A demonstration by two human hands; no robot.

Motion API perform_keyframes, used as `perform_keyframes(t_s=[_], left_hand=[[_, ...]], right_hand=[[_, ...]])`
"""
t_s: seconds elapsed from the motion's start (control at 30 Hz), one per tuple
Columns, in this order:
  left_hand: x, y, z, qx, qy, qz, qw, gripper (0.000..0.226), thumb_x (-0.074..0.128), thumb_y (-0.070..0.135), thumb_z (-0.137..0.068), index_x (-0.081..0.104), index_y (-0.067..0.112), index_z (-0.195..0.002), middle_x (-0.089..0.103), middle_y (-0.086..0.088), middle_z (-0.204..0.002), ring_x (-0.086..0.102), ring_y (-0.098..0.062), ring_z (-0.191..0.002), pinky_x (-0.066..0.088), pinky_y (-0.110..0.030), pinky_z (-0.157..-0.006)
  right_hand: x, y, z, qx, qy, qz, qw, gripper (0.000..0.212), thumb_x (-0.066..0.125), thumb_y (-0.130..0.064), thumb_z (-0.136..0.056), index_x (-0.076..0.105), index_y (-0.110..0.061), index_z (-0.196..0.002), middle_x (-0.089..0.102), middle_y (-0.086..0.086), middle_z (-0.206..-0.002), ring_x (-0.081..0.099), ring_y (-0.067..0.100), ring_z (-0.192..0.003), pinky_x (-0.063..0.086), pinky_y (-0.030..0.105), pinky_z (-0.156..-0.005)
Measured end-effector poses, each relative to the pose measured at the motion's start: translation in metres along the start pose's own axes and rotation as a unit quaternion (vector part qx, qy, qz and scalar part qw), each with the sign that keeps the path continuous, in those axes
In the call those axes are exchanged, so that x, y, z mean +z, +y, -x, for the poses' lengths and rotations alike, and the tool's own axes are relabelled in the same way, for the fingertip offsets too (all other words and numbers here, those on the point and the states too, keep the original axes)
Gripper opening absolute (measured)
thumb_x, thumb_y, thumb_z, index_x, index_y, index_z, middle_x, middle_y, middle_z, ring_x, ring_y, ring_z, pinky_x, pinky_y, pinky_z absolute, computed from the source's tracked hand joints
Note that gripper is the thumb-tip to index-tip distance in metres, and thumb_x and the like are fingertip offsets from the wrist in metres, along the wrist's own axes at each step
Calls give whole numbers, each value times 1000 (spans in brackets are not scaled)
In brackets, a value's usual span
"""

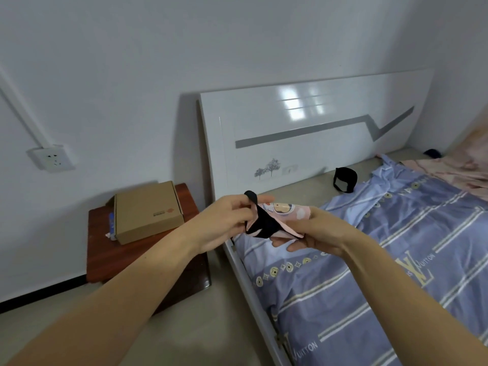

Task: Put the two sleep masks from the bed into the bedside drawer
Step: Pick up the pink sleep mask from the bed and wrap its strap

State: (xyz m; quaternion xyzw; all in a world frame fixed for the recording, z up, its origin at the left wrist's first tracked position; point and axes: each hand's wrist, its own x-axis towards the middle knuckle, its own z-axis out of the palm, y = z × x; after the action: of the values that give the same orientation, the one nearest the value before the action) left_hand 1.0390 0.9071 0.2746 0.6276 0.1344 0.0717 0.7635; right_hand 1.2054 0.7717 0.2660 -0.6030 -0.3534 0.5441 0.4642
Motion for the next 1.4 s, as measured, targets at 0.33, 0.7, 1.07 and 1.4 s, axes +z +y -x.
perform_keyframes(t_s=[0.33,0.7,1.07,1.4], left_hand=[[-15,-16,-4,-87,100,-173,976,14,73,29,-71,65,22,-81,65,-2,-78,64,-12,-72,52,-28,-63],[-12,-8,3,-37,210,-292,932,22,62,34,-85,59,13,-88,69,-12,-87,61,-20,-78,44,-29,-65],[-21,-18,24,-49,254,-199,945,14,55,15,-82,67,17,-90,67,-1,-83,61,-9,-73,46,-19,-59],[-21,-36,32,56,467,-25,882,26,45,15,-93,62,33,-82,67,-2,-94,63,-23,-92,52,-37,-79]], right_hand=[[21,-2,-18,-93,36,145,984,20,71,-18,-82,63,-28,-98,70,-12,-84,66,4,-78,53,19,-65],[47,-26,-37,-115,82,306,941,13,56,-39,-88,58,-26,-91,60,-7,-81,55,12,-72,41,24,-61],[66,-2,-49,-88,236,114,961,20,52,-19,-87,63,-7,-76,57,0,-67,48,12,-63,36,23,-56],[74,-8,-60,31,1,74,997,26,49,-22,-92,62,-10,-110,65,8,-96,64,21,-84,57,30,-66]])
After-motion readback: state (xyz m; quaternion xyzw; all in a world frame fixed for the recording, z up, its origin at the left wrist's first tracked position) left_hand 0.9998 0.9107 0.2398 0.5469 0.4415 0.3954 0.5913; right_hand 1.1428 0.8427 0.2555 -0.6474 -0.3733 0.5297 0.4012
